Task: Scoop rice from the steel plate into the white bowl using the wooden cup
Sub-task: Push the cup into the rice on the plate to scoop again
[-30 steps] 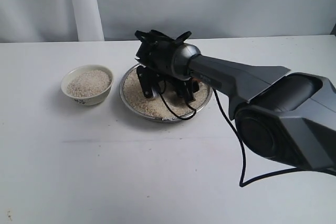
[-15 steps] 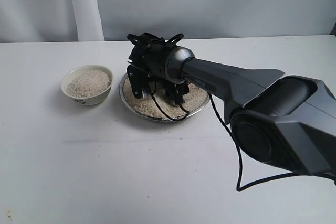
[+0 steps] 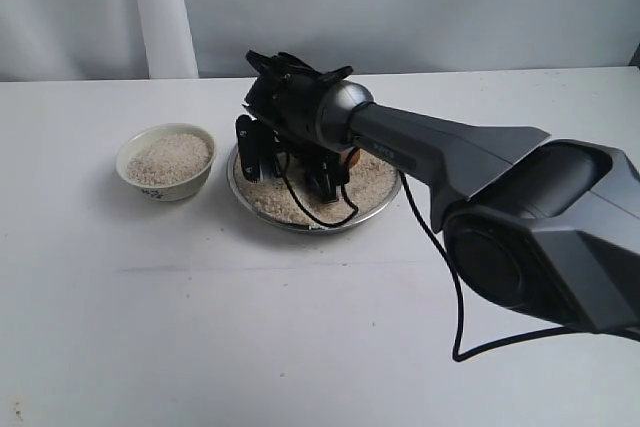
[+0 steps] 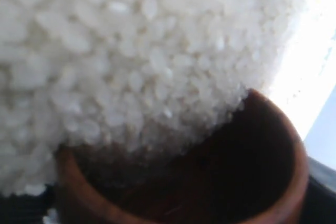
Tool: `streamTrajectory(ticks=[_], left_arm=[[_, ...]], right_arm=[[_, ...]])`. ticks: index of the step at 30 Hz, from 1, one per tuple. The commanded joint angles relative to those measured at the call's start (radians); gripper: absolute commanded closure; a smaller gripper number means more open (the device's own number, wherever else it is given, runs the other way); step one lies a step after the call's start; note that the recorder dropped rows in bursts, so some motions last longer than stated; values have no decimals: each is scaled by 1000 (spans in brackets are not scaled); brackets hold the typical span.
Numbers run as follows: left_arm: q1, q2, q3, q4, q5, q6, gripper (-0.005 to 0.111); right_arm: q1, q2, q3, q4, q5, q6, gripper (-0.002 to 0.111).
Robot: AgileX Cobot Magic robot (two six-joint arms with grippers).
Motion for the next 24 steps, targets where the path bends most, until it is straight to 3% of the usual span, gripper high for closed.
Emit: streamTrajectory(ticks=[1, 13, 24], left_arm=[[-5, -3, -2, -3, -3, -3, 107], [-5, -3, -2, -3, -3, -3, 107], [-5, -3, -2, -3, -3, -3, 107]], right_arm=[[2, 29, 11, 159, -13, 18, 108], [-4, 29, 11, 202, -25, 120, 108], [-83, 20, 11, 461, -52, 138, 108]])
